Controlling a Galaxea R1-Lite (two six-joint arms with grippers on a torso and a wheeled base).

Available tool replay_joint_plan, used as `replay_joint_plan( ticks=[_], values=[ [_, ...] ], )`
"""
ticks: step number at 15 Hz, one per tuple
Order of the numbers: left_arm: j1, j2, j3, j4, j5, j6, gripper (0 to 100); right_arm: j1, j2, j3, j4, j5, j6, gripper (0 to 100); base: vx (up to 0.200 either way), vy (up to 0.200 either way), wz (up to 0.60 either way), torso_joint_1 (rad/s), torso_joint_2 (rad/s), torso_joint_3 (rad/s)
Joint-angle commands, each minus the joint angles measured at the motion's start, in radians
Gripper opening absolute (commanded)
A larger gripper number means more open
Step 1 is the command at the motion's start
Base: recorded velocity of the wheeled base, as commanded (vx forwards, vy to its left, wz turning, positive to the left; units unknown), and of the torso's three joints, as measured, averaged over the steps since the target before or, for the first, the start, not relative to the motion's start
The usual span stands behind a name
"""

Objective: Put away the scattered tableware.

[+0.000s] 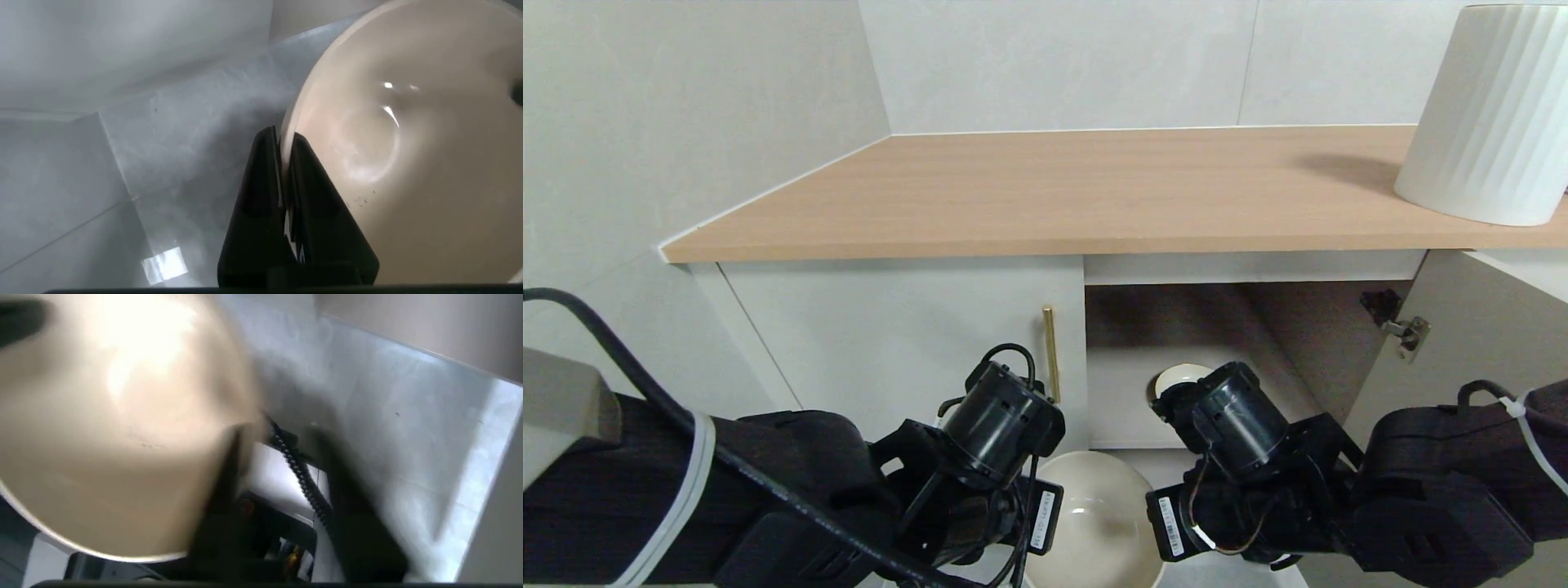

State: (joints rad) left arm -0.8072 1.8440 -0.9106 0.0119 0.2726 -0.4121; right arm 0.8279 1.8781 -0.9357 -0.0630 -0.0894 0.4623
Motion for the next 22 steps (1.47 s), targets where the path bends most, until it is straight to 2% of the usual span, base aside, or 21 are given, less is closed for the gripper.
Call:
replay_joint_plan(
  ticks=[1, 11, 12, 18, 22],
  values=[
    [-0.001, -0.003, -0.001, 0.002, 0.000, 0.001, 0, -0.001, 0.010, 0.002, 0.002, -0.003, -0.001, 0, 0.000, 0.000, 0.00, 0.000, 0.00, 0.000],
    [-0.001, -0.003, -0.001, 0.002, 0.013, 0.001, 0, -0.006, 0.027, 0.000, 0.002, -0.004, -0.002, 0, 0.000, 0.000, 0.00, 0.000, 0.00, 0.000],
    [-0.001, -0.003, 0.001, 0.003, 0.013, -0.001, 100, -0.007, 0.029, 0.000, 0.002, -0.004, -0.001, 0, 0.000, 0.000, 0.00, 0.000, 0.00, 0.000],
    [0.000, 0.001, -0.010, -0.001, 0.014, -0.022, 100, -0.010, 0.055, -0.002, 0.002, -0.016, -0.002, 0, 0.000, 0.000, 0.00, 0.000, 0.00, 0.000],
    [0.003, -0.003, -0.010, -0.018, 0.014, -0.022, 100, -0.058, 0.115, 0.008, 0.014, -0.035, -0.013, 0, 0.000, 0.000, 0.00, 0.000, 0.00, 0.000]
  ],
)
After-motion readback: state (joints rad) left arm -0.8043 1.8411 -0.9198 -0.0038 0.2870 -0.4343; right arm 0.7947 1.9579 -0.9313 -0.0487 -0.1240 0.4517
